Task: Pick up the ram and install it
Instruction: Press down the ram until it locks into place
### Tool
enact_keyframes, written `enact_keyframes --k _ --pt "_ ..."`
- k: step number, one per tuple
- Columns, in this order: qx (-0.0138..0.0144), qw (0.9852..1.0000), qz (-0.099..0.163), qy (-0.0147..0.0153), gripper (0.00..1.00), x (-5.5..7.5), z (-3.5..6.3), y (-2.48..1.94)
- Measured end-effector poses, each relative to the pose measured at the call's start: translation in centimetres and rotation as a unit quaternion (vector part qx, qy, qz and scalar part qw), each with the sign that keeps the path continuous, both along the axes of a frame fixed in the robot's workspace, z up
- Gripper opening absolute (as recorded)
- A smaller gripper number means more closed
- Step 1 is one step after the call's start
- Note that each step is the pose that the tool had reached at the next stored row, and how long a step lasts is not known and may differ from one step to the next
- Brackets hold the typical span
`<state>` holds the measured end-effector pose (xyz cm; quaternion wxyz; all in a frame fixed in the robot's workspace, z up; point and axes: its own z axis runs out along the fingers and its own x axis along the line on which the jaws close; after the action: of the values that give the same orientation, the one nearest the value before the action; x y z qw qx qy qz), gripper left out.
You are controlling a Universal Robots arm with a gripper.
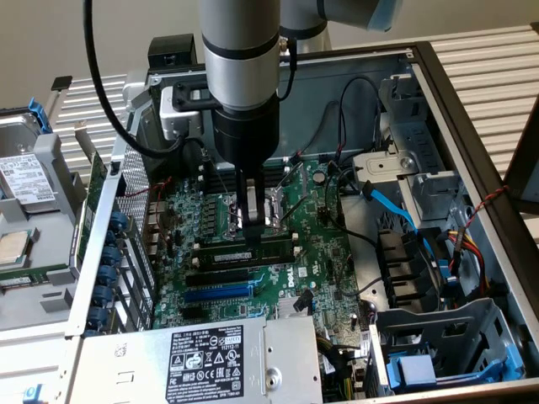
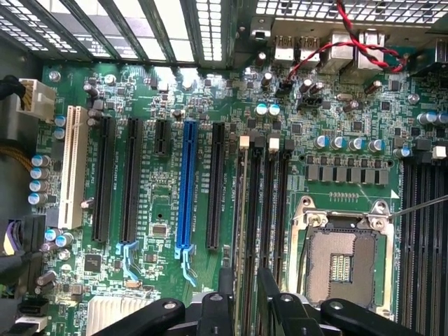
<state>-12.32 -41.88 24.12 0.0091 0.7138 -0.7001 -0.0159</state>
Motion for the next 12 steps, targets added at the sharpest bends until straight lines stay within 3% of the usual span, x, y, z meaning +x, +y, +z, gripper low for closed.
enact_keyframes --k 9,11,12 --pt "-0.0001 1.0 0.0 0.0001 0.26 -0.66 0.16 0.0" --pt "-0.0001 1.0 0.0 0.0 0.13 -0.72 0.16 0.01" --pt "-0.0001 1.0 0.0 0.0 0.13 -0.72 0.16 0.01"
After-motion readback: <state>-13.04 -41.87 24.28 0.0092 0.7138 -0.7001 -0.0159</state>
